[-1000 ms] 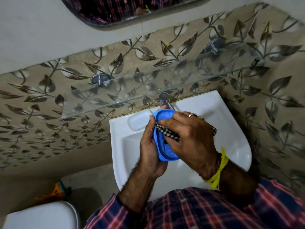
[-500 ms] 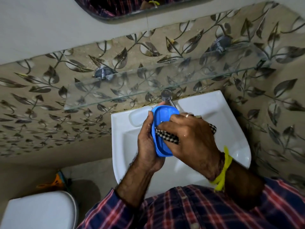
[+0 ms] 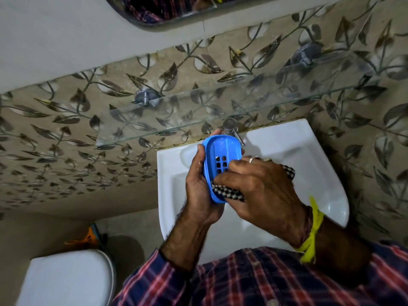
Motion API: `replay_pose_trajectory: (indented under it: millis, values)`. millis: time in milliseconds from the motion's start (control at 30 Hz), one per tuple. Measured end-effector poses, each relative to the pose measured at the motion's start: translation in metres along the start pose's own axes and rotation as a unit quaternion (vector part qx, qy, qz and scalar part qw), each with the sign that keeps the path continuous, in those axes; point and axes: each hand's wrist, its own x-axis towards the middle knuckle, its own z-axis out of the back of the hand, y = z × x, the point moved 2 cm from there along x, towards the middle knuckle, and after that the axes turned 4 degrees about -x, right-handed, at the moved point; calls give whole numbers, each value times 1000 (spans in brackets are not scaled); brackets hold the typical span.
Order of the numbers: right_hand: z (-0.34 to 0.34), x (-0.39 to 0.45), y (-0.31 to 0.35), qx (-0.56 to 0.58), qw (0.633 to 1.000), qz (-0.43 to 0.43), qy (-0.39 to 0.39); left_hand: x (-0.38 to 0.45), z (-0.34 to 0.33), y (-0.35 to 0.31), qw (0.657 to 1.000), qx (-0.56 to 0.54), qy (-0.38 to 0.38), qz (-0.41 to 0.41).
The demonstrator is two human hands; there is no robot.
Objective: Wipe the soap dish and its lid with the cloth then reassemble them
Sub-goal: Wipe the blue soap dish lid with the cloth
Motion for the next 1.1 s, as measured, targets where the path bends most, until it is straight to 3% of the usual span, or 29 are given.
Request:
replay_pose_trajectory:
  millis: [133,300,433,567,967,1100]
  values:
    - [4,1,-5,11,999,-39,-9,1,1,4,999,34,-16,1]
    - [2,-2,-5,14,999,28,34,6,4,-3,1000,27,11,8]
    - [5,0,-12,27,999,-24,33,11,3,1,998,55,12,21]
    - [4,-8,-13,-20,996,51,76,15,4,-3,998,50,22,21]
    - [3,-2,-16,-5,997,-70,27,23,0,-10,996,70,21,41]
    - [-2,-5,-11,-31,998,-41,39,23,1,-10,997,61,25,39]
